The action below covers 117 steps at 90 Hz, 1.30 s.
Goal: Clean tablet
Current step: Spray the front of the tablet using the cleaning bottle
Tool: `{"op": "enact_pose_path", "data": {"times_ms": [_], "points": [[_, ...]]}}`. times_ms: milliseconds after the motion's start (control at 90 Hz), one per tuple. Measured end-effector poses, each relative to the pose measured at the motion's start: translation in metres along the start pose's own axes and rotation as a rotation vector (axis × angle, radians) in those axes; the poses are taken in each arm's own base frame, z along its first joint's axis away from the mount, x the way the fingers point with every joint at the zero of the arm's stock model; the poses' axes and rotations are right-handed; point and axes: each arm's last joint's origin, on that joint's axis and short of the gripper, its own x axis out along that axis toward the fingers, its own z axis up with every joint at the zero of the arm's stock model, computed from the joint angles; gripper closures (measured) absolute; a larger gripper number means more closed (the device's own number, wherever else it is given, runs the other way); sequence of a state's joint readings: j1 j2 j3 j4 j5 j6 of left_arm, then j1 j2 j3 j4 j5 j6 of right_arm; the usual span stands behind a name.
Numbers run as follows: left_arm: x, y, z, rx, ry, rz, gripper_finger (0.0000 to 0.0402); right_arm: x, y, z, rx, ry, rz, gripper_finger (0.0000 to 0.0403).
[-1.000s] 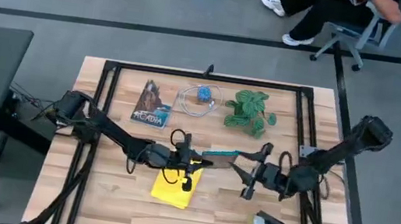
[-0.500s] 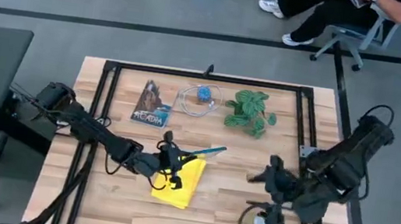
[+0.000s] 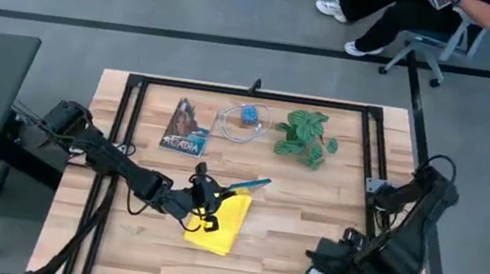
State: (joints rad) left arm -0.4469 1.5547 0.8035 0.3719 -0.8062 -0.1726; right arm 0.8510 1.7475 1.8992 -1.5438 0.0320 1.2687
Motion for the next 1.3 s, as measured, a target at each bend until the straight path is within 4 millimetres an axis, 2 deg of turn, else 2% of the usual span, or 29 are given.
{"op": "enact_pose_path", "data": {"times_ms": [111,200,433,633,1089,1300], "points": [[0.0,0.0,-0.001,0.0,0.0,-0.001,0.0393,0.014,0.006,0.003,0.015,0.035,-0.047,0.0149],[-0.001,0.0,-0.001,0.001,0.0,-0.003,0.0393,0.015,0.005,0.006,0.047,0.053,-0.048,0.0182],[-0.001,0.0,-0.001,0.002,0.001,-0.003,0.0393,0.007,-0.005,0.019,0.132,0.044,-0.034,0.0354],[-0.001,0.0,-0.001,0.008,0.001,0.009,0.0393,0.002,-0.017,0.04,0.201,0.024,-0.025,0.0351],[-0.001,0.001,-0.003,0.012,0.014,0.038,0.0393,-0.016,-0.058,0.108,0.158,-0.067,0.0,0.0351],[-0.001,0.002,-0.008,0.021,0.044,0.051,0.0393,-0.015,-0.07,0.123,0.162,-0.087,-0.023,0.0351]]}}
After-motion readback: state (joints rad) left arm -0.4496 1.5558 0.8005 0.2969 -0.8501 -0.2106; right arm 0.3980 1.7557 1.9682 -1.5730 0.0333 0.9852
